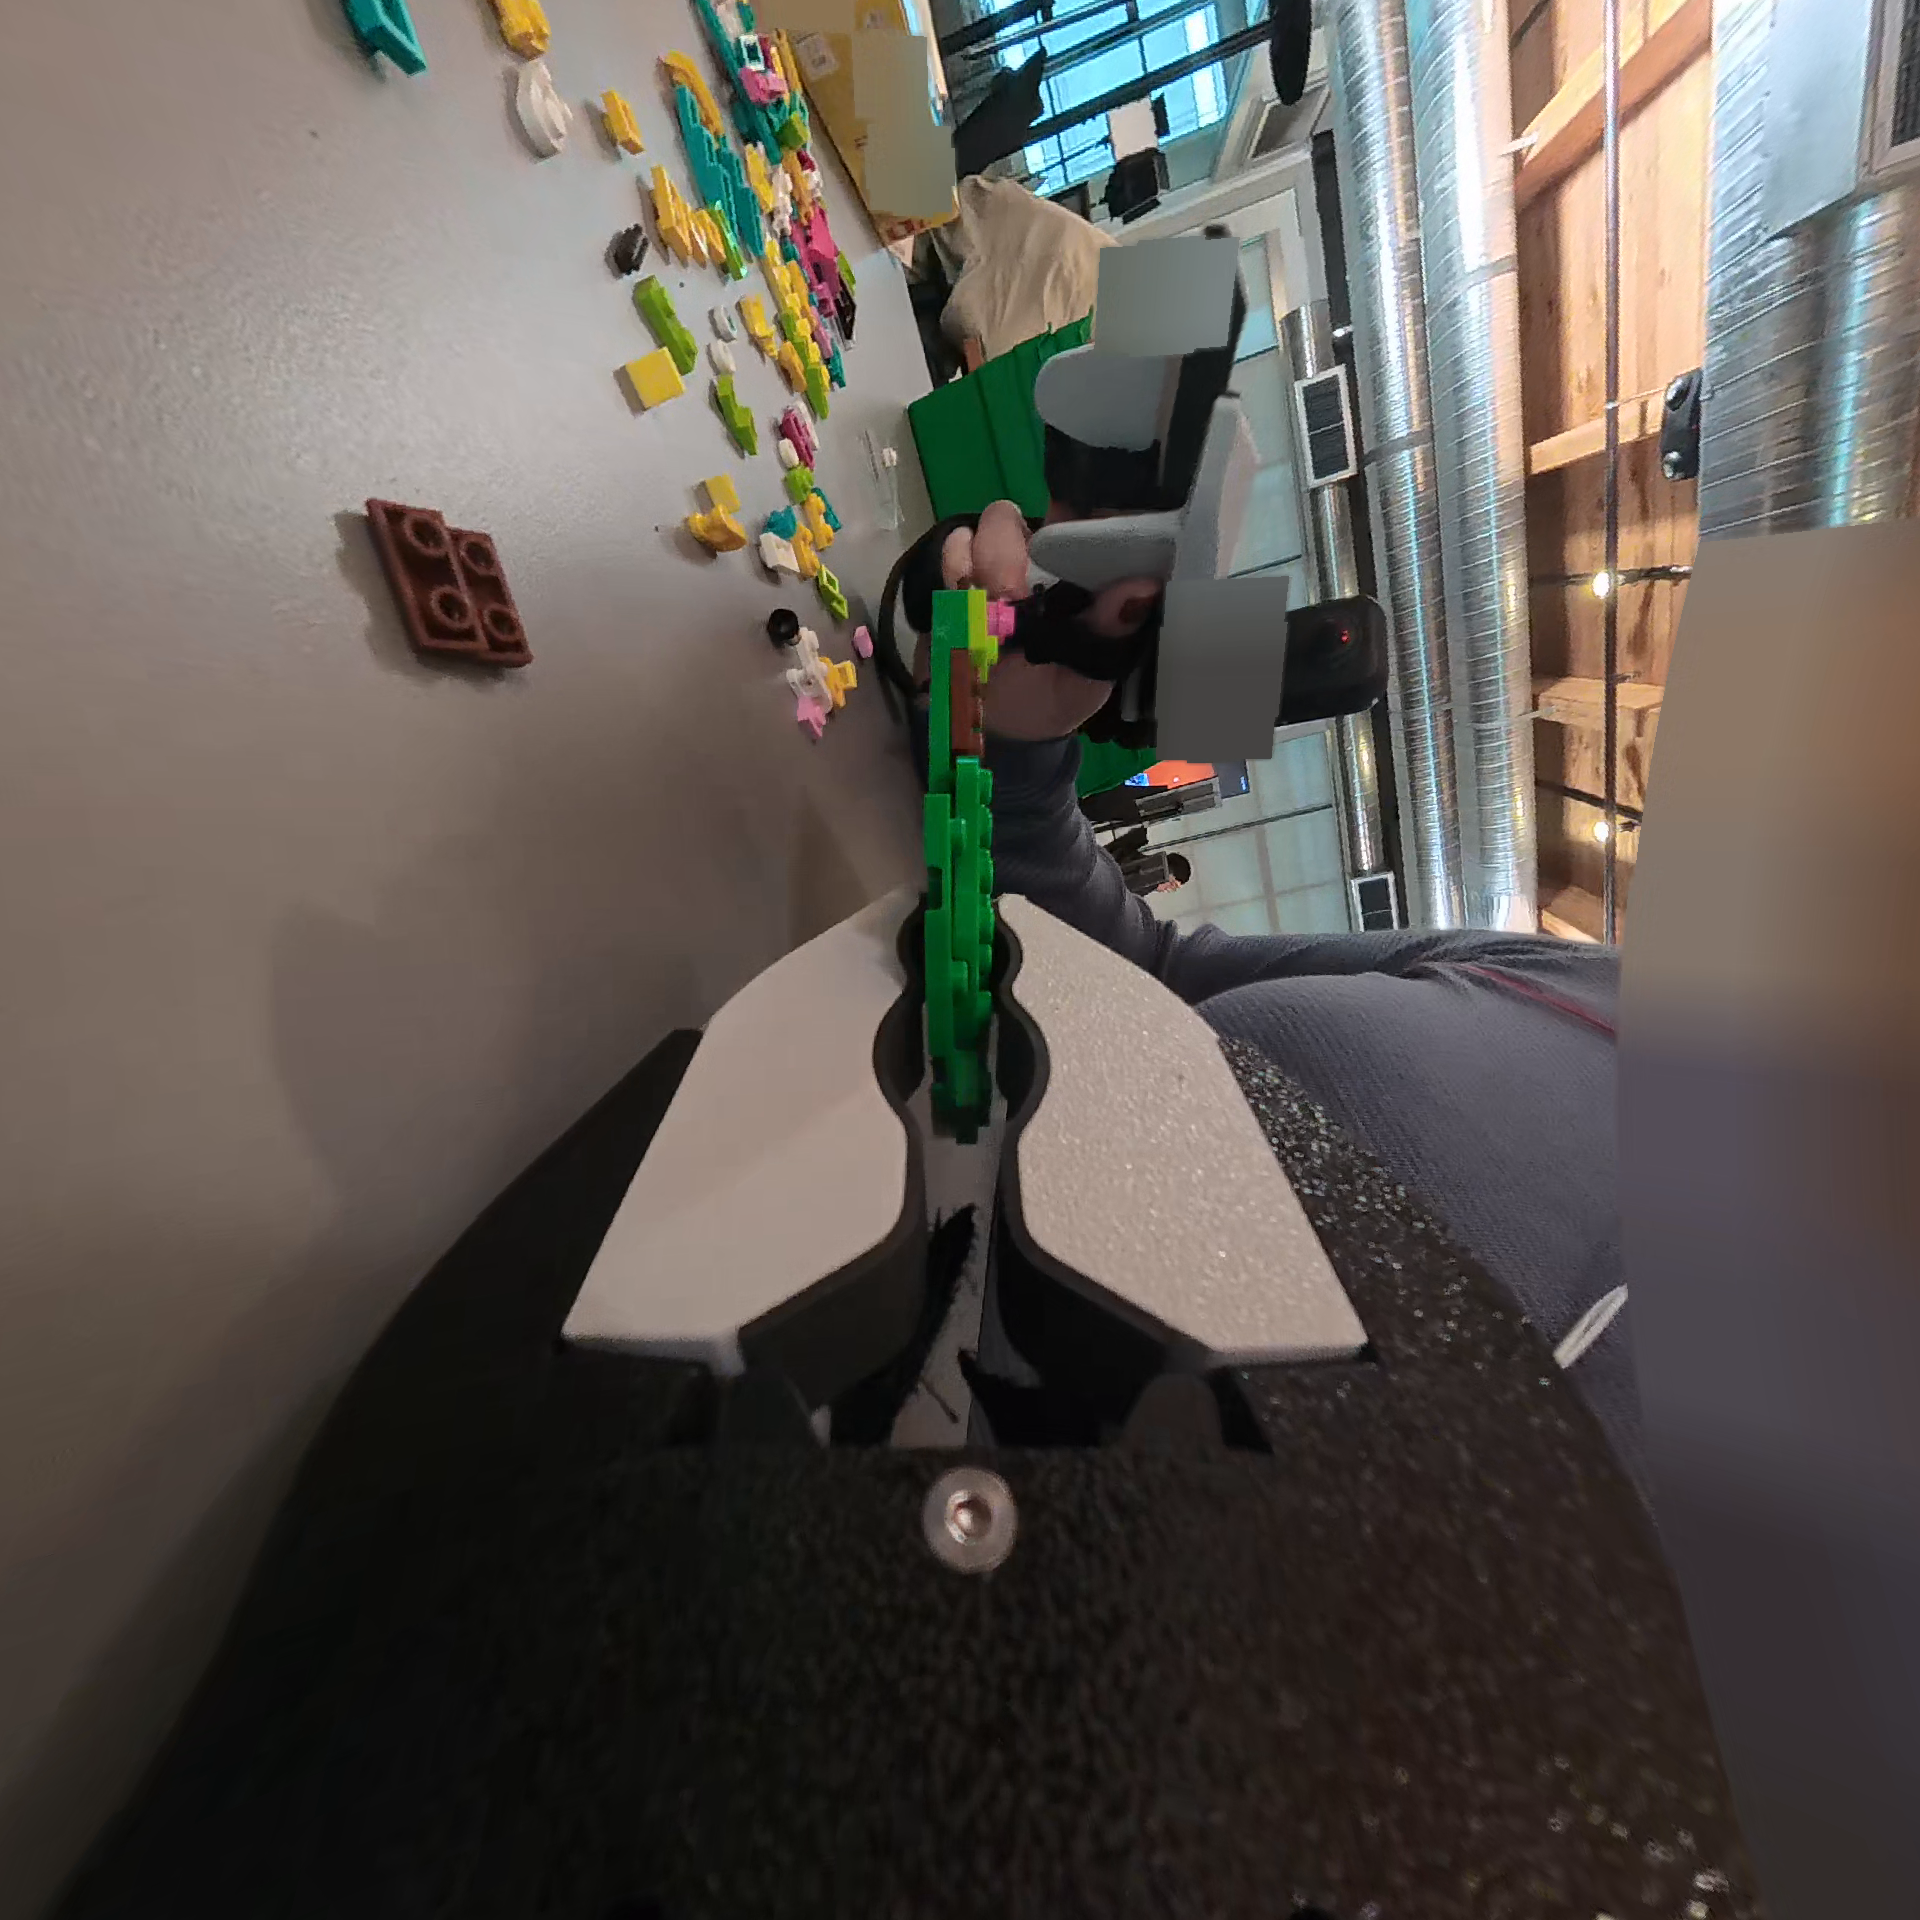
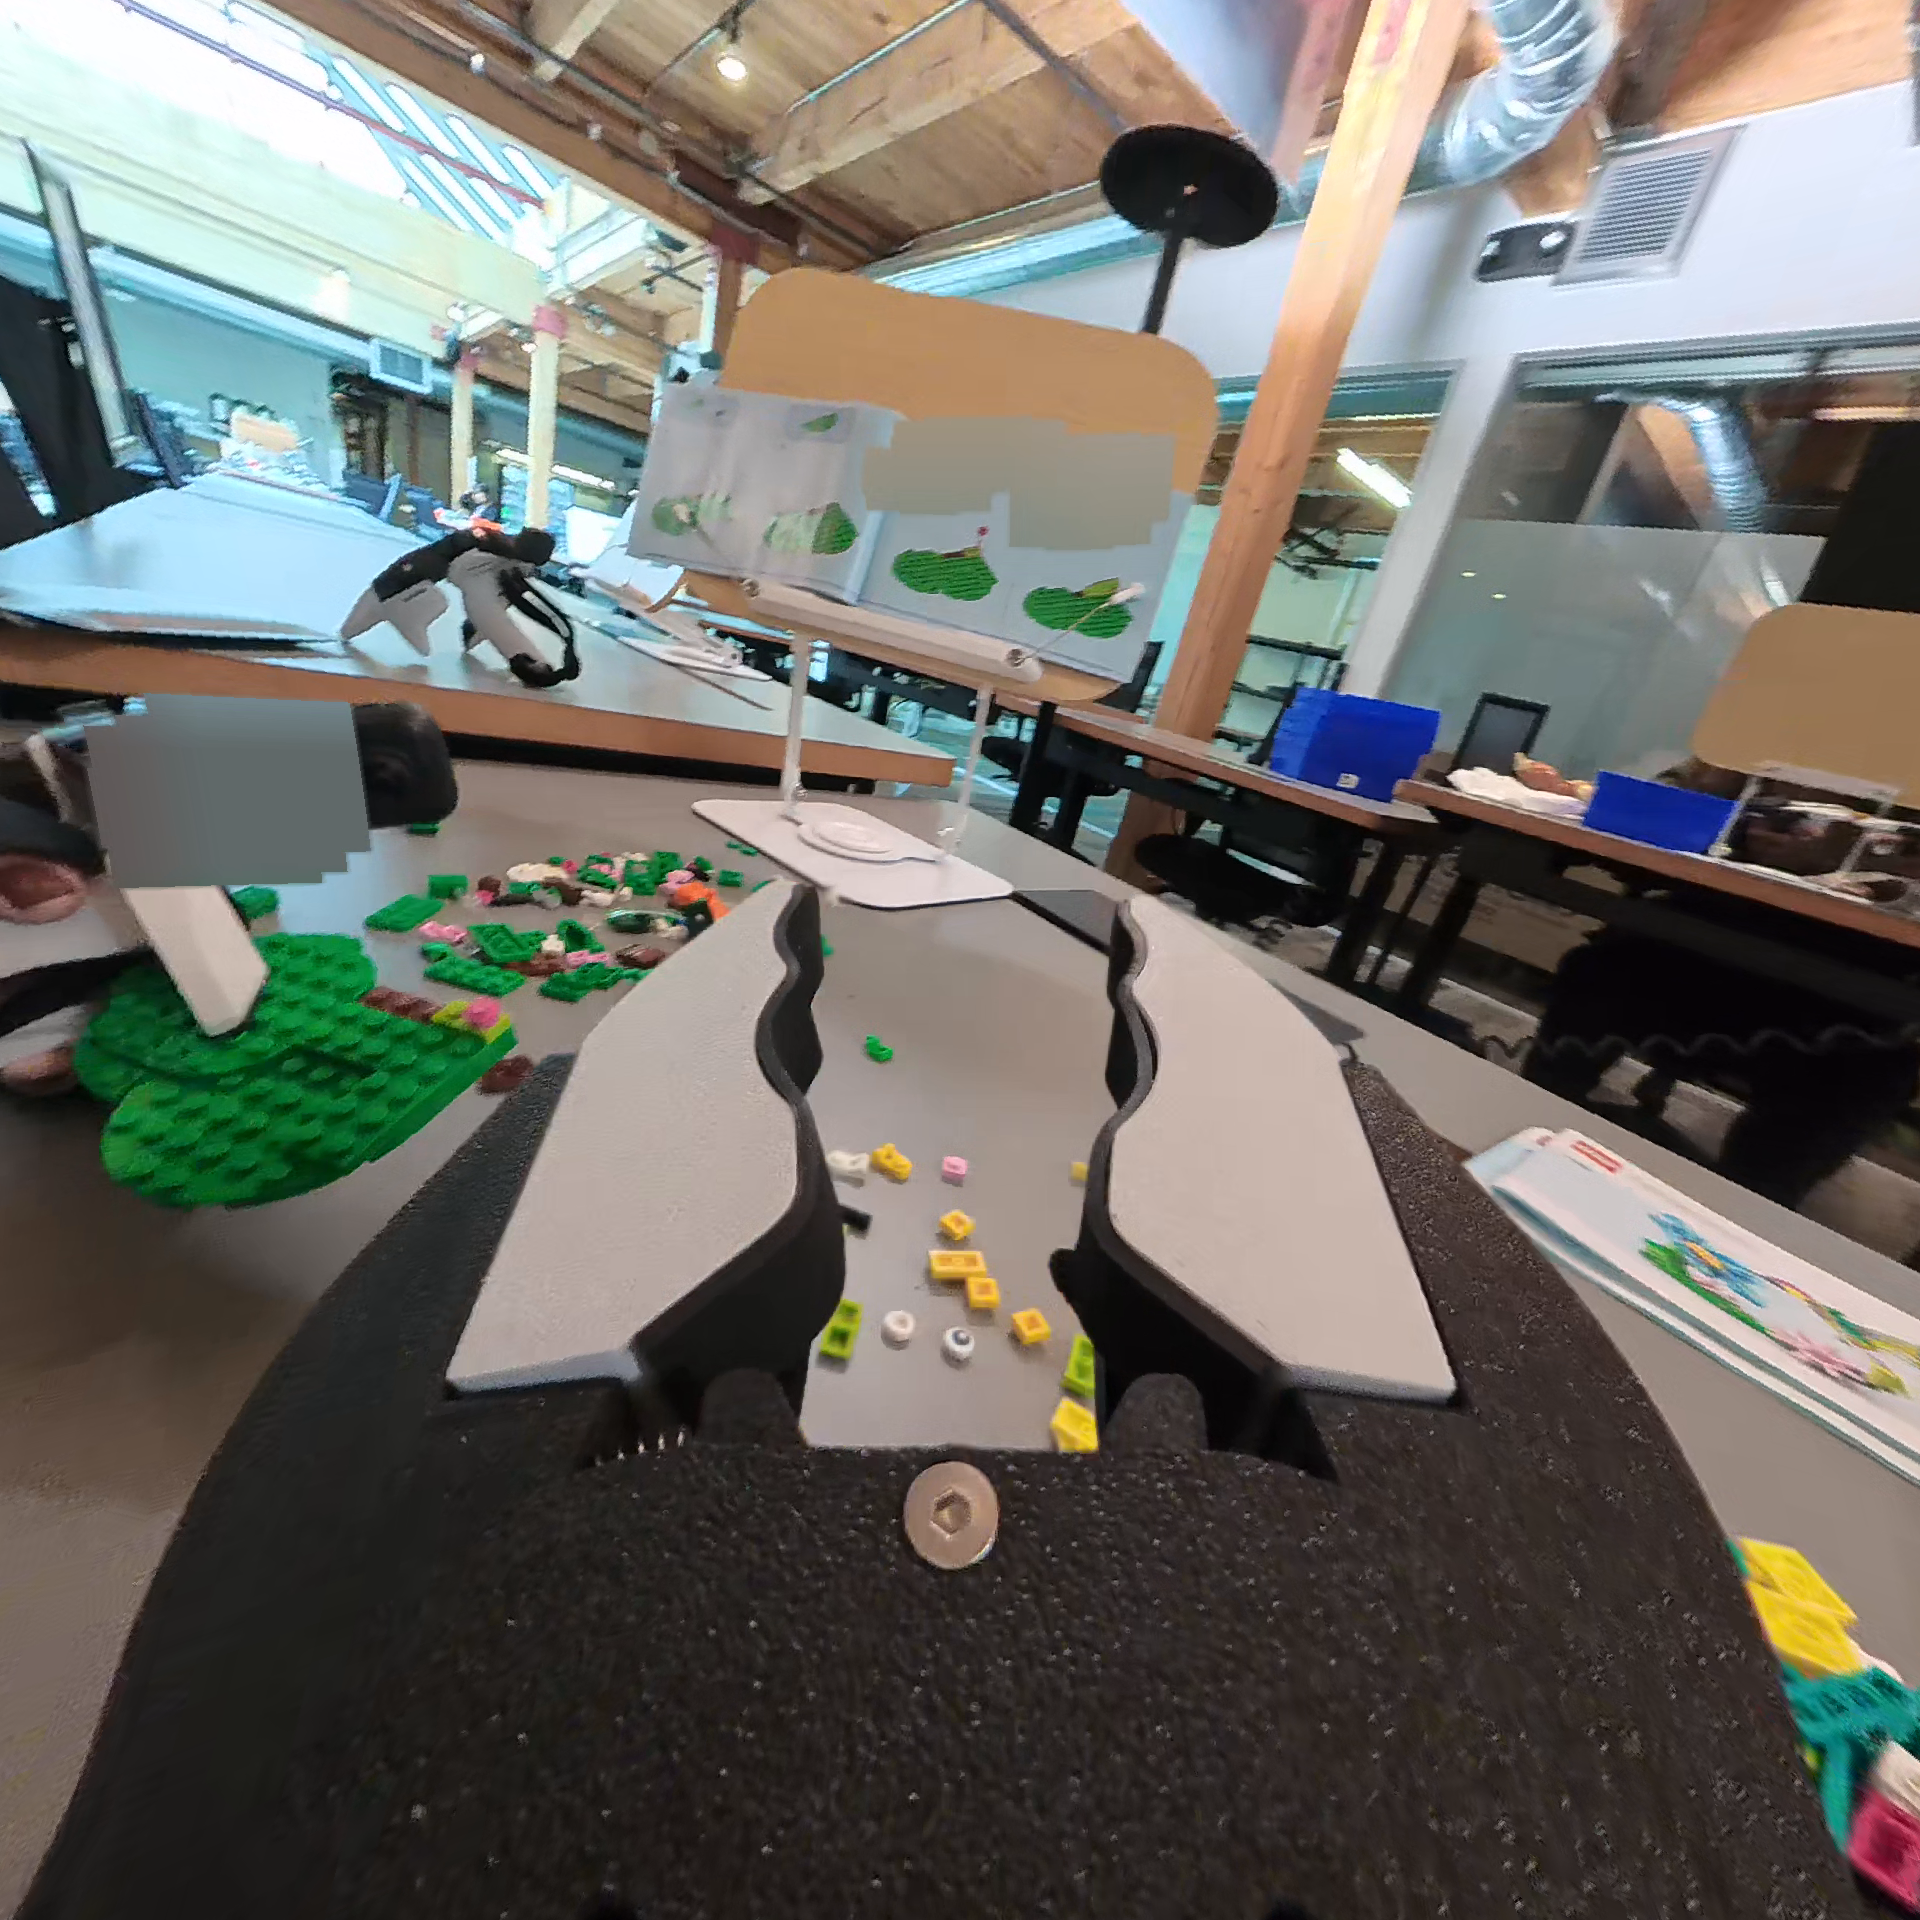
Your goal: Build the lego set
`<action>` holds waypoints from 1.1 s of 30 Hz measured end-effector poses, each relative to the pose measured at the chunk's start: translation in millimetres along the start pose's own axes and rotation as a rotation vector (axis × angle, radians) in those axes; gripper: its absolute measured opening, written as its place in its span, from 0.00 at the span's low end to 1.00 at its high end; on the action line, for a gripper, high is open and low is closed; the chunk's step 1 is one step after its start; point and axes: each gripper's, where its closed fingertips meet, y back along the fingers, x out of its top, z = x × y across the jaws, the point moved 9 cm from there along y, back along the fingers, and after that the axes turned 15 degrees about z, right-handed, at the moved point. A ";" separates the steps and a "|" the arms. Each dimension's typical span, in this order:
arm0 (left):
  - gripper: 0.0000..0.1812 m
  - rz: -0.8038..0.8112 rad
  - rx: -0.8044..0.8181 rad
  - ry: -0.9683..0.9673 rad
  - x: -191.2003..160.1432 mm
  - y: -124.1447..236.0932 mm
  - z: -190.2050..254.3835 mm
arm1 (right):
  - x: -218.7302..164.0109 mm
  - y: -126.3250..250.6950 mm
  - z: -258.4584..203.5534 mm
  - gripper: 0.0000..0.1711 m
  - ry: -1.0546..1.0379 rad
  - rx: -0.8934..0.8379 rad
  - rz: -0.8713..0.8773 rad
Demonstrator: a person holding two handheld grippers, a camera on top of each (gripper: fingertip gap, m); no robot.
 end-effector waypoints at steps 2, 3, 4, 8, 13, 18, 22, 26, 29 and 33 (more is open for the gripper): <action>0.04 -0.002 0.008 0.017 0.4 -0.2 -1.5 | 2.2 2.7 3.6 0.30 0.012 -0.042 0.020; 0.04 -0.004 0.012 0.023 0.5 -0.2 -2.1 | 3.1 4.1 4.7 0.30 0.017 -0.057 0.026; 0.04 -0.005 0.016 0.027 0.5 -0.4 -2.5 | 3.4 5.1 5.6 0.29 0.021 -0.068 0.027; 0.04 -0.008 0.014 0.041 0.8 -0.5 -3.5 | 1.8 4.6 5.9 0.29 0.031 -0.076 0.011; 0.05 -0.010 0.025 0.045 0.5 -1.0 -4.4 | 0.6 3.7 5.4 0.29 0.032 -0.079 0.005; 0.05 -0.012 0.039 0.033 0.1 -1.7 -4.6 | -0.2 3.7 6.5 0.28 0.008 -0.081 0.004; 0.05 -0.014 0.040 0.032 0.1 -1.9 -4.6 | 0.7 4.1 6.8 0.29 -0.001 -0.080 0.016; 0.05 -0.014 0.038 0.035 0.4 -1.9 -4.5 | 7.8 5.2 13.0 0.28 0.021 -0.053 0.011; 0.05 -0.014 0.035 0.037 0.6 -1.9 -4.4 | 20.0 6.1 30.6 0.29 0.073 0.006 -0.100; 0.05 -0.015 0.031 0.040 0.8 -2.0 -4.3 | 39.8 22.4 63.7 0.28 0.134 0.011 -0.328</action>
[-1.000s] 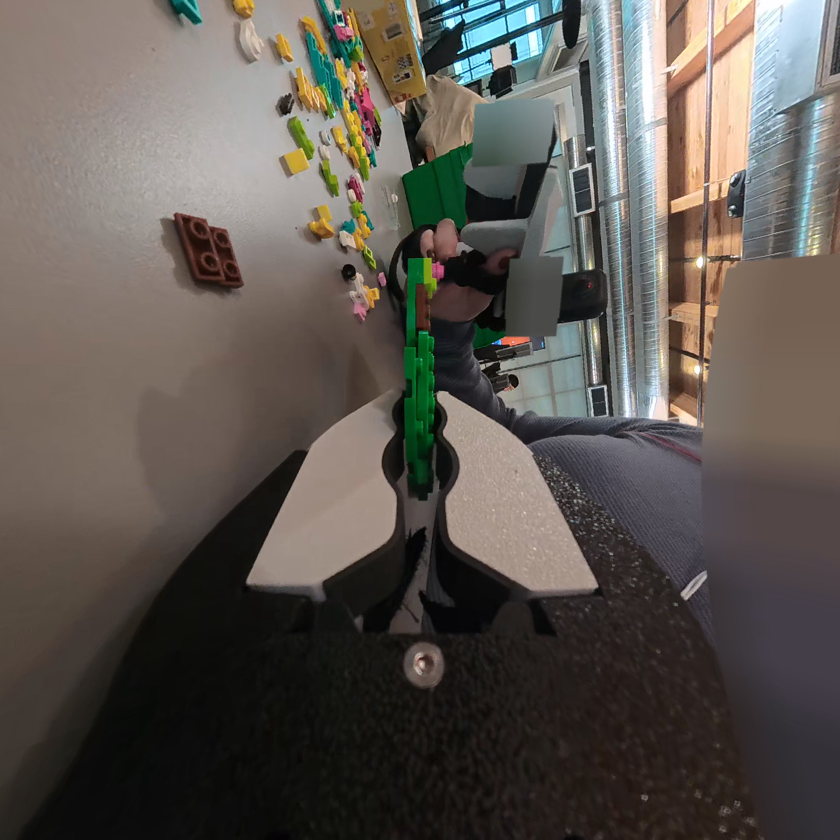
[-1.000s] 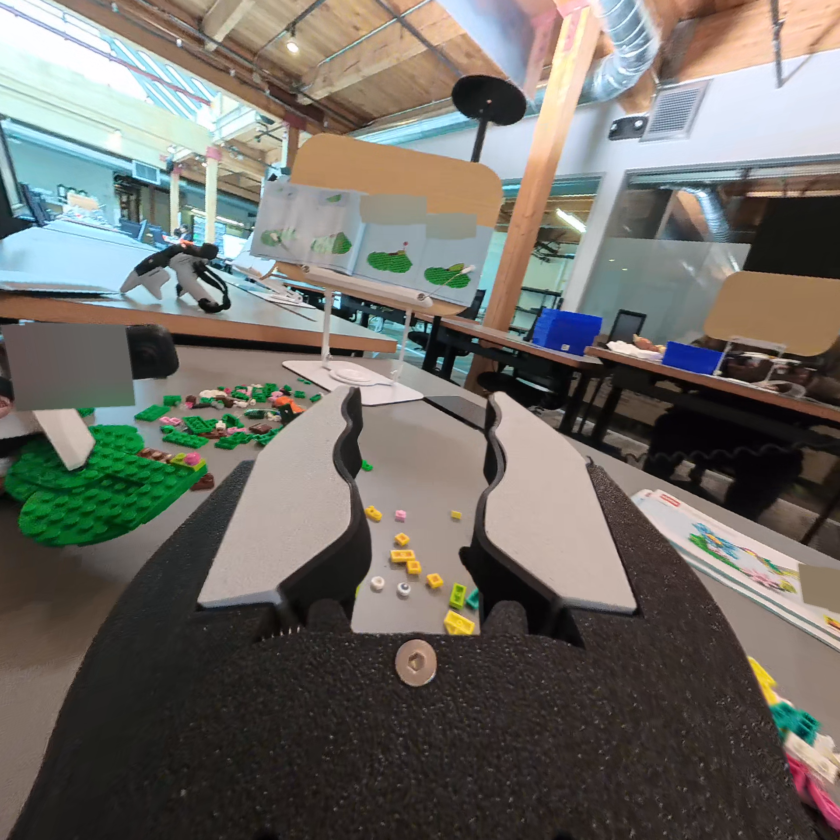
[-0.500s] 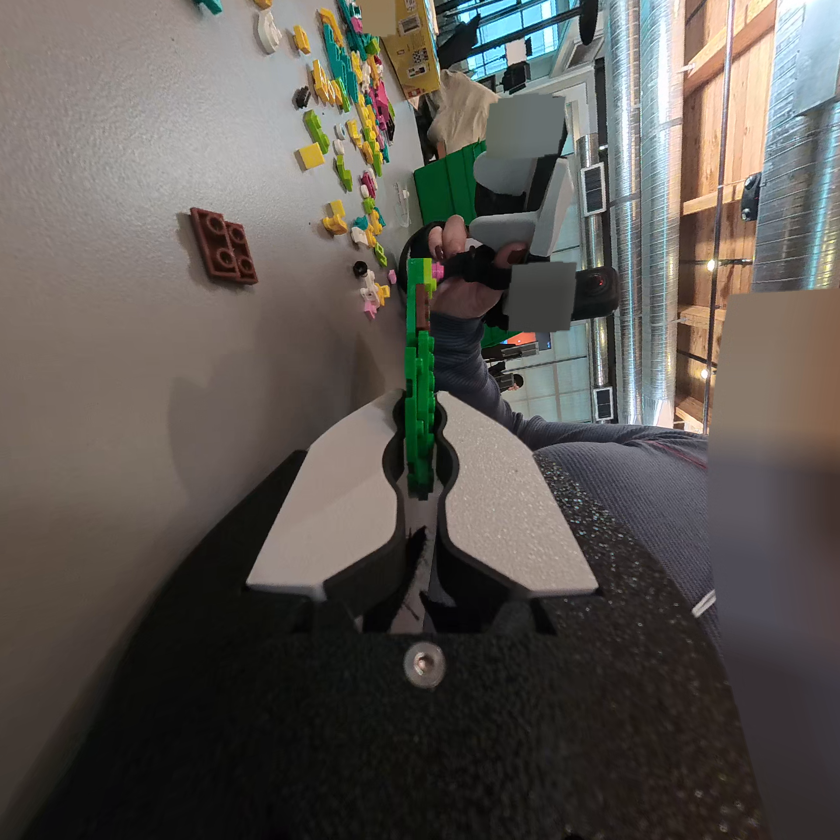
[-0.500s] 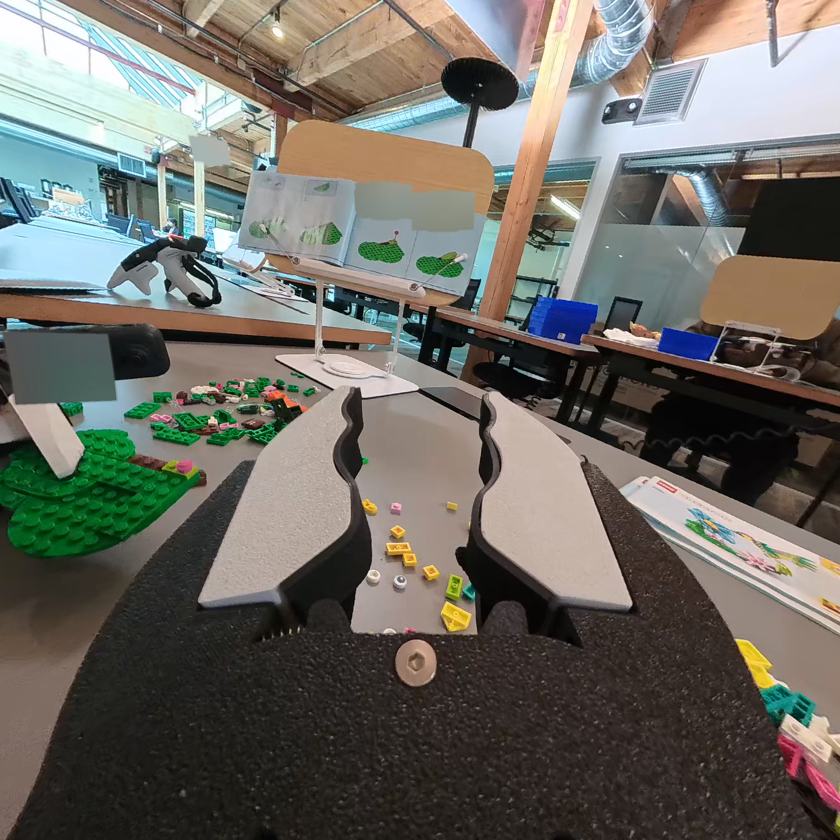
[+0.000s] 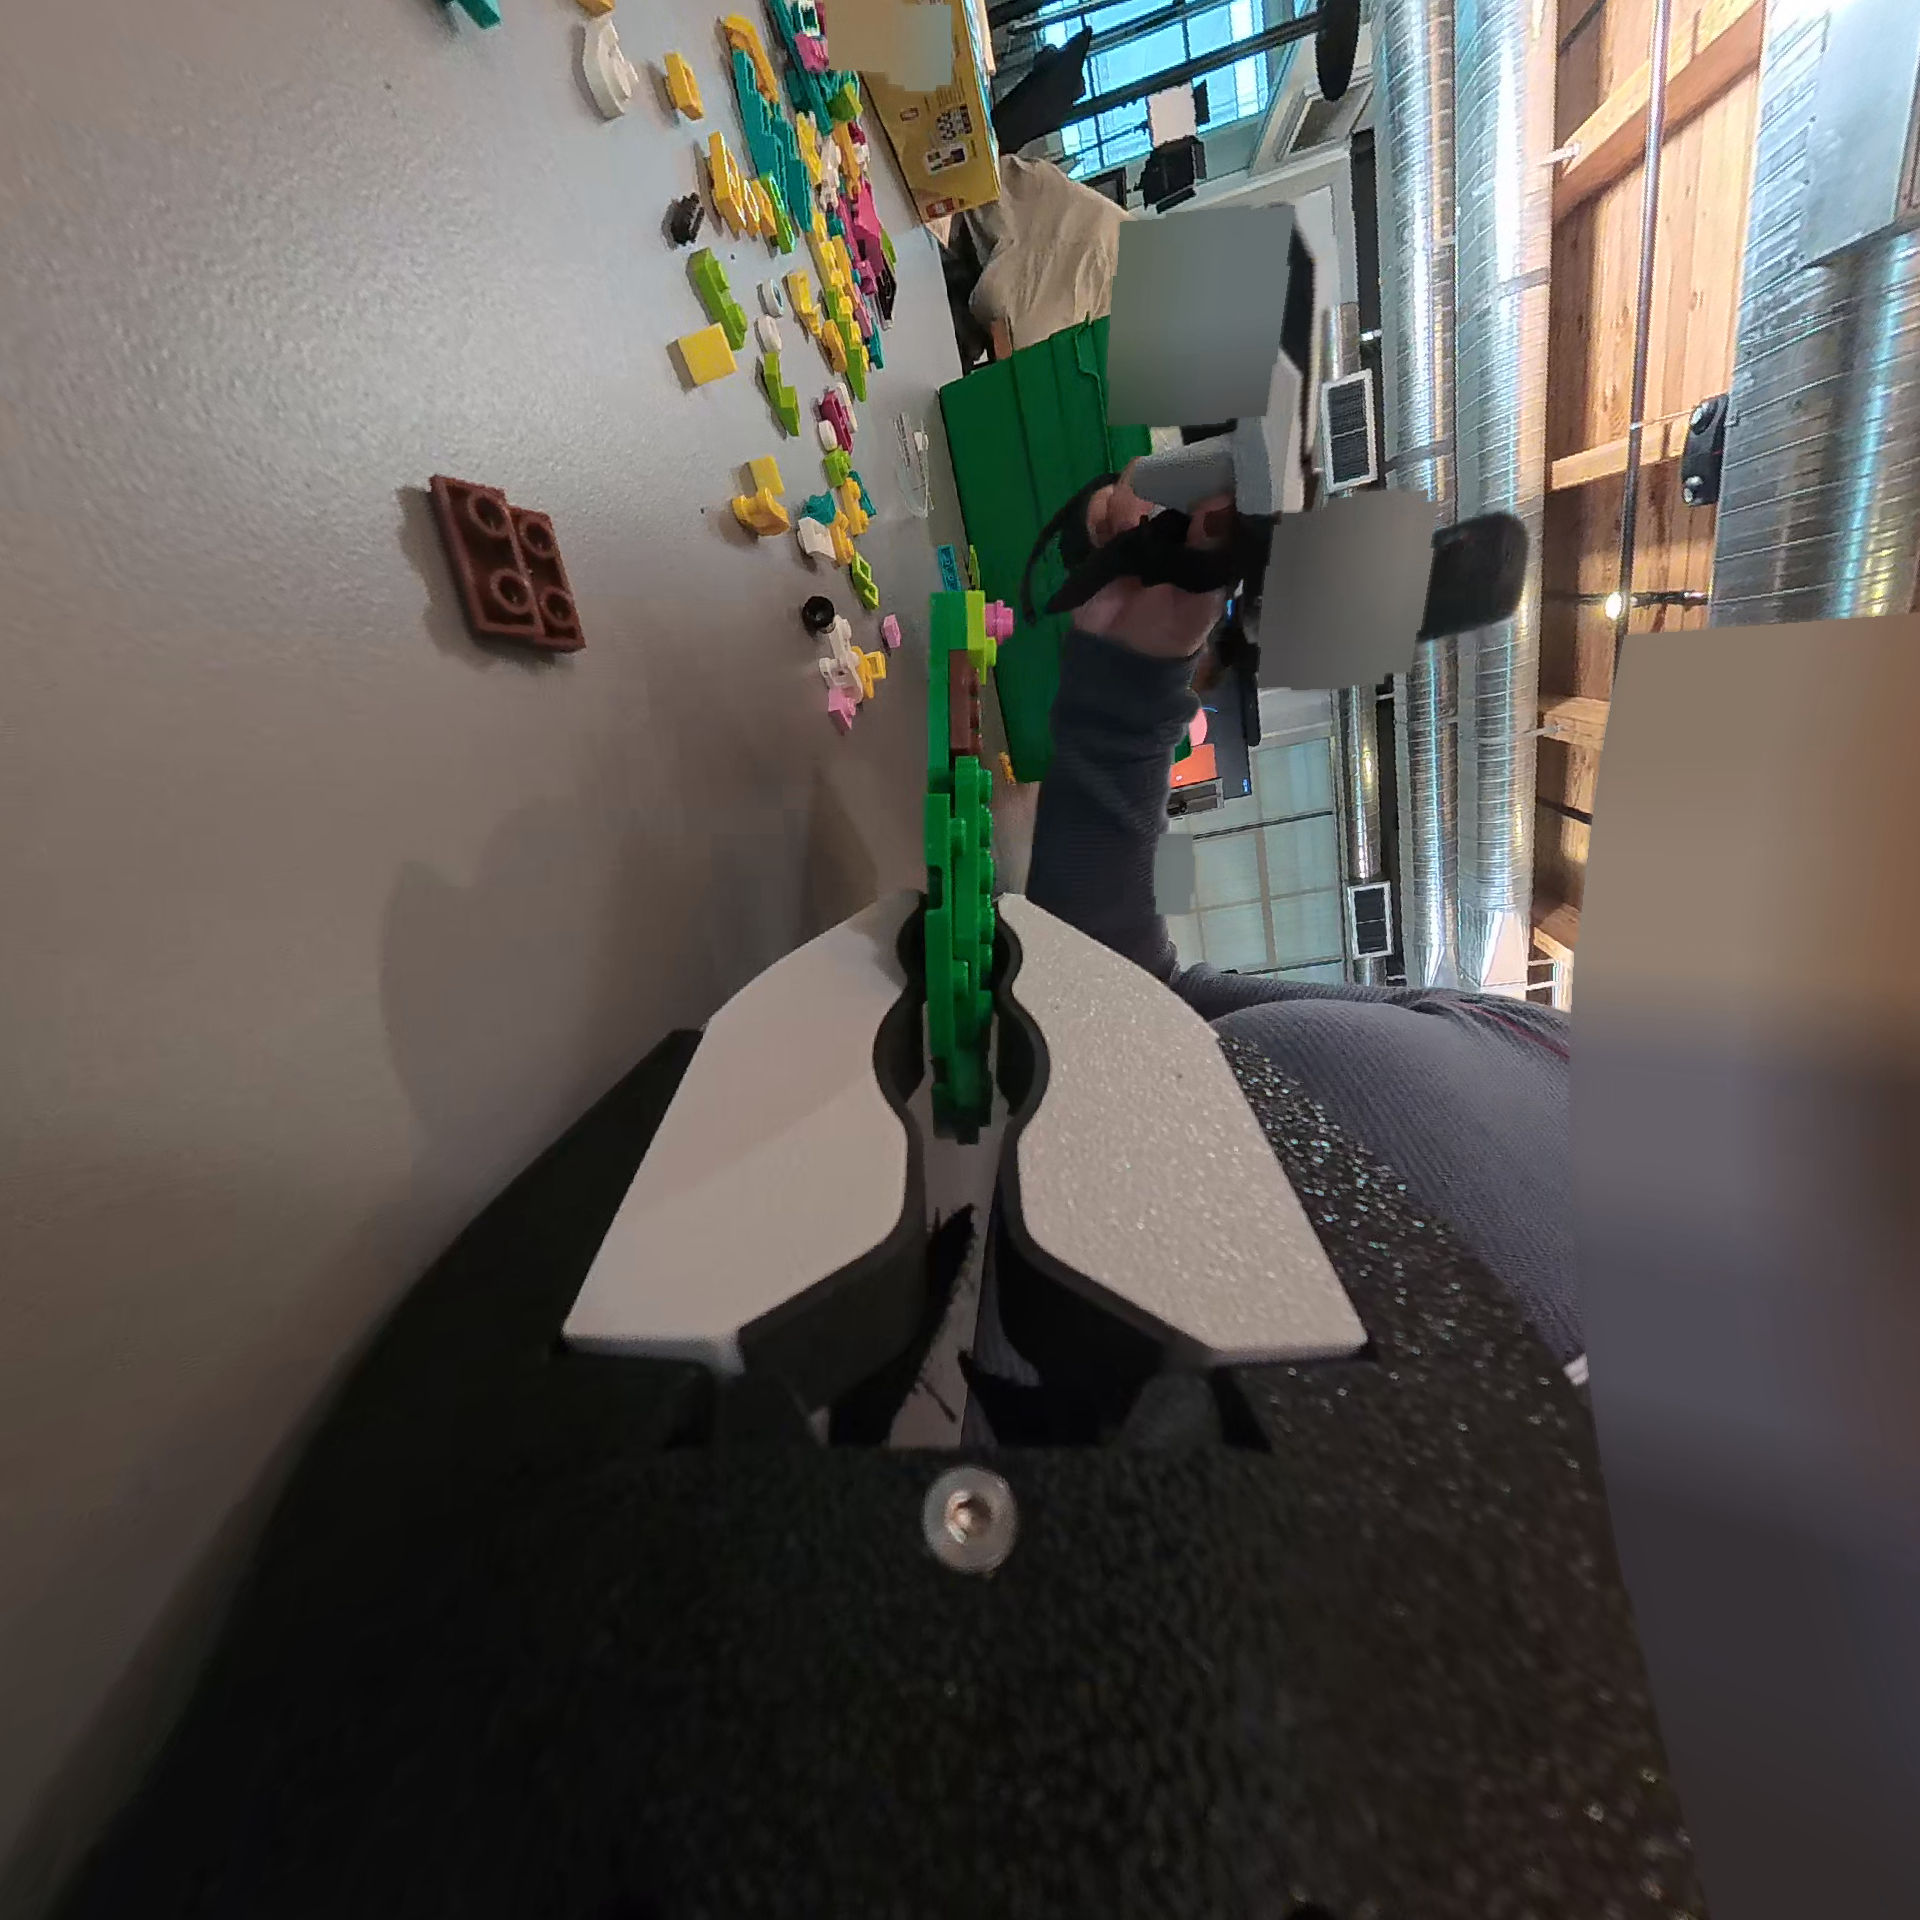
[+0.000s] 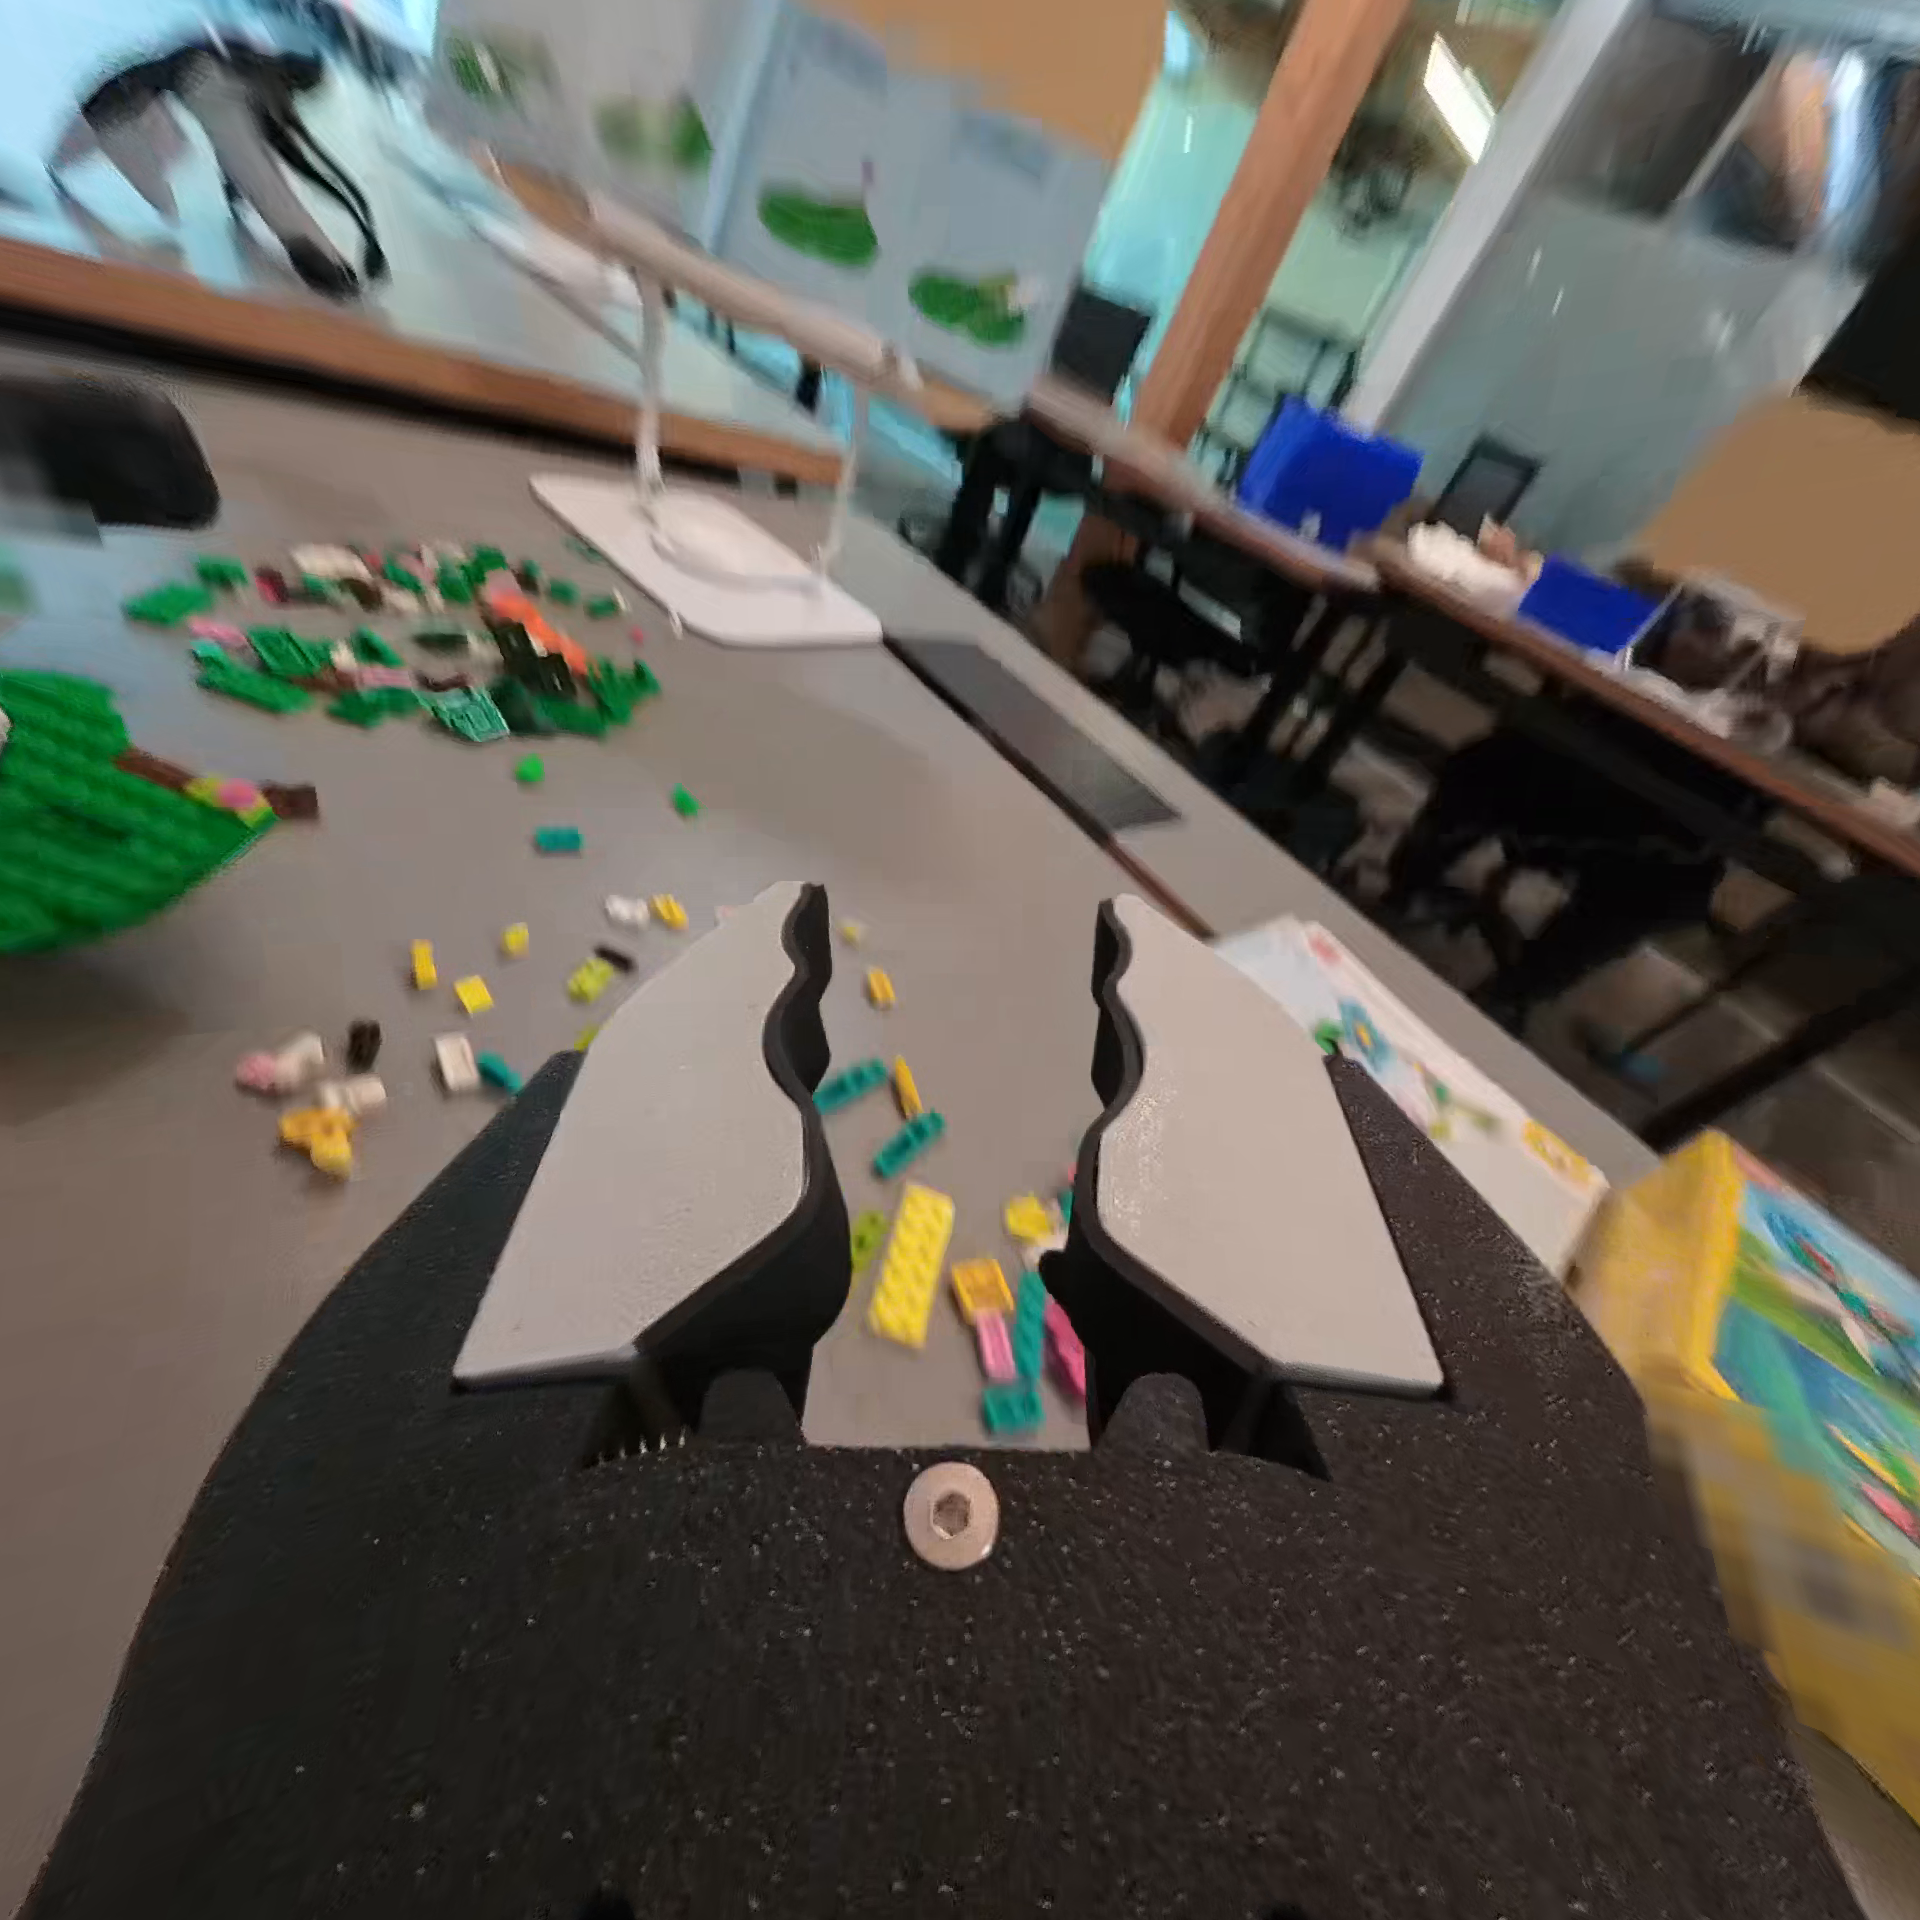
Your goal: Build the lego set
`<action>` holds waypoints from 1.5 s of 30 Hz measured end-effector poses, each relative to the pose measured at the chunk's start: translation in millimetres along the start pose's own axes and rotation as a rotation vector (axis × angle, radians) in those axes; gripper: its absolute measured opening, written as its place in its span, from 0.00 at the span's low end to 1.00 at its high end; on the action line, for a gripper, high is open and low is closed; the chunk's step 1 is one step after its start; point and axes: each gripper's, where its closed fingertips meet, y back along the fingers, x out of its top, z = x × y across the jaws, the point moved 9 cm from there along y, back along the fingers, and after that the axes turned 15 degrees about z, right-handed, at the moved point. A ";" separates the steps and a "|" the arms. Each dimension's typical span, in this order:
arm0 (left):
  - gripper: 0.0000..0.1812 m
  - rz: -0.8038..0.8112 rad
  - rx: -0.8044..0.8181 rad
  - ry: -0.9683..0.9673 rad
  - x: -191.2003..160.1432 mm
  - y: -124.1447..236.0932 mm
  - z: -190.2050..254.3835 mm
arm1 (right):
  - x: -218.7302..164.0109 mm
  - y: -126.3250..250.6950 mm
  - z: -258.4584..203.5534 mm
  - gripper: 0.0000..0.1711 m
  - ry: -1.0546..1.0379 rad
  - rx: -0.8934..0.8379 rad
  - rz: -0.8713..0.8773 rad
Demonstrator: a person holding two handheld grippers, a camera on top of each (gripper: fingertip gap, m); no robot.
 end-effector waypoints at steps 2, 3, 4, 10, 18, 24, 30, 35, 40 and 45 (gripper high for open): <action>0.05 -0.001 -0.002 0.001 0.1 -0.2 0.0 | -1.7 11.7 14.8 0.27 0.001 0.002 -0.137; 0.05 -0.002 -0.003 0.001 0.1 -0.3 0.0 | -4.3 17.2 20.7 0.25 0.005 0.014 -0.211; 0.05 -0.003 -0.004 0.001 0.2 -0.5 0.0 | -7.8 21.9 26.1 0.24 0.008 0.021 -0.287; 0.04 0.006 -0.005 0.000 0.8 -0.8 -0.1 | -32.4 38.8 50.5 0.19 0.040 0.071 -0.679; 0.04 0.004 -0.011 -0.009 0.3 -0.8 0.8 | -57.1 30.5 69.6 0.13 -0.227 0.162 -0.882; 0.04 0.006 -0.015 -0.009 0.4 -0.6 0.9 | -71.3 -6.9 17.3 0.12 -0.453 0.228 -0.832; 0.04 0.002 -0.017 -0.007 0.3 -0.7 0.8 | -78.7 -14.3 2.0 0.11 -0.488 0.185 -0.883; 0.04 -0.005 -0.020 -0.013 -0.2 -1.1 1.4 | -82.0 -21.9 -1.7 0.09 -0.405 0.166 -0.902; 0.04 -0.004 -0.020 -0.018 -0.4 -0.9 1.7 | -78.2 -25.5 -3.9 0.04 -0.254 0.242 -0.929; 0.04 -0.010 -0.022 -0.027 -1.0 -1.1 2.3 | -45.3 -19.6 12.5 0.04 -0.189 0.491 -1.186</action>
